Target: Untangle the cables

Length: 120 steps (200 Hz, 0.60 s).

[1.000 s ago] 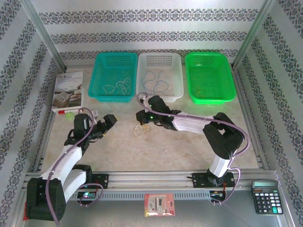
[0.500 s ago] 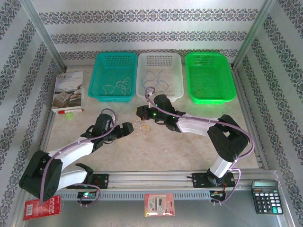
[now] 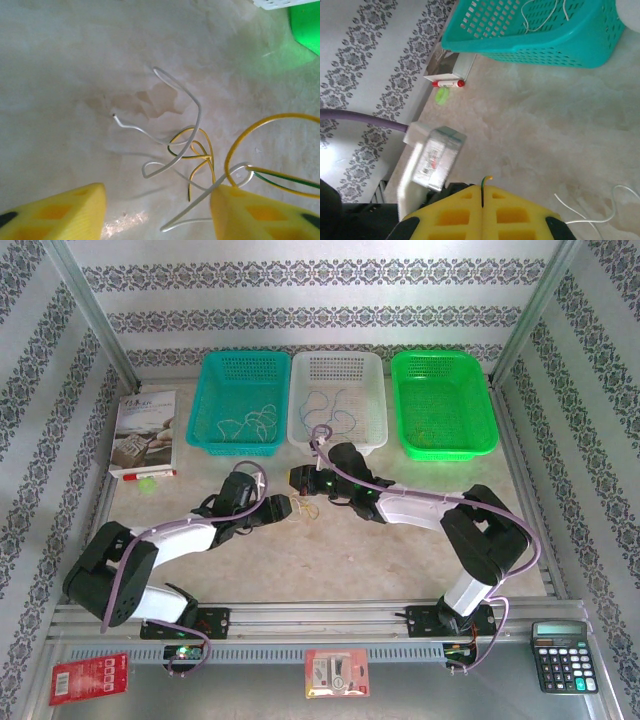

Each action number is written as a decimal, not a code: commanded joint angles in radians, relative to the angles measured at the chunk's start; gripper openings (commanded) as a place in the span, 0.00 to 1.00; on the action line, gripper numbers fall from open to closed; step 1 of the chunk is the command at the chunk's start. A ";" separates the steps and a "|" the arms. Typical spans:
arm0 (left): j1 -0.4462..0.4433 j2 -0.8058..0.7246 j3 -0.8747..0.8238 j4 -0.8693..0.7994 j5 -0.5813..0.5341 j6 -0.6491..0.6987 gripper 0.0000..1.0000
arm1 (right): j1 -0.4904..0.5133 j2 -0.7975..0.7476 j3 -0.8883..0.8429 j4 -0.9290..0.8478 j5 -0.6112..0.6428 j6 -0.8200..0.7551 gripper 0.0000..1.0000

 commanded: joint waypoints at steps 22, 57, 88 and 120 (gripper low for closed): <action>-0.030 0.039 0.030 0.066 -0.022 0.024 0.35 | -0.005 -0.048 -0.030 0.157 -0.033 0.105 0.00; -0.032 0.055 0.036 0.076 -0.042 0.027 0.09 | -0.017 -0.067 -0.065 0.259 -0.056 0.201 0.00; -0.032 0.059 0.037 0.062 -0.054 0.034 0.00 | -0.040 -0.109 -0.096 0.322 -0.062 0.255 0.00; -0.032 0.051 0.029 0.047 -0.060 0.041 0.00 | -0.088 -0.188 -0.114 0.320 -0.074 0.273 0.00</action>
